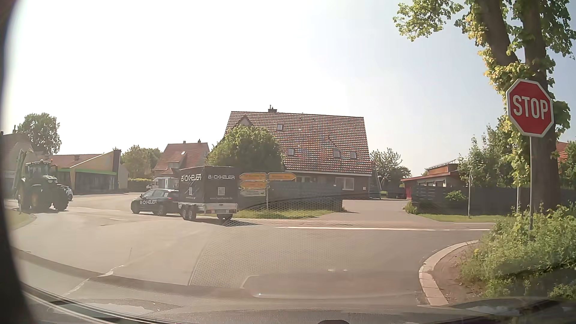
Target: Follow the waypoints while adhering to traffic rules and regulations
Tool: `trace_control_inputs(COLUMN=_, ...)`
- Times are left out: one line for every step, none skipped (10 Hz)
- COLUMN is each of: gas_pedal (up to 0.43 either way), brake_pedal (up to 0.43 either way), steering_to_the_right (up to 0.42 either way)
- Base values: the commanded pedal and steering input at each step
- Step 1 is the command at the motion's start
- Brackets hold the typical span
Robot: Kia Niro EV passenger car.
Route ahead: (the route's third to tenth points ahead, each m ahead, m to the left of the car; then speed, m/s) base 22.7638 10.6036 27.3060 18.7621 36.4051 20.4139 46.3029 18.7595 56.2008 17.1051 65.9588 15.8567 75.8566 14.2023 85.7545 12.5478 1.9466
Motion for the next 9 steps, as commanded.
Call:
trace_control_inputs(gas_pedal=0.228, brake_pedal=0.000, steering_to_the_right=-0.010)
trace_control_inputs(gas_pedal=0.228, brake_pedal=0.000, steering_to_the_right=-0.010)
trace_control_inputs(gas_pedal=0.228, brake_pedal=0.000, steering_to_the_right=-0.010)
trace_control_inputs(gas_pedal=0.228, brake_pedal=0.000, steering_to_the_right=-0.010)
trace_control_inputs(gas_pedal=0.220, brake_pedal=0.000, steering_to_the_right=-0.010)
trace_control_inputs(gas_pedal=0.220, brake_pedal=0.000, steering_to_the_right=-0.010)
trace_control_inputs(gas_pedal=0.197, brake_pedal=0.000, steering_to_the_right=-0.010)
trace_control_inputs(gas_pedal=0.197, brake_pedal=0.000, steering_to_the_right=-0.010)
trace_control_inputs(gas_pedal=0.197, brake_pedal=0.000, steering_to_the_right=-0.009)
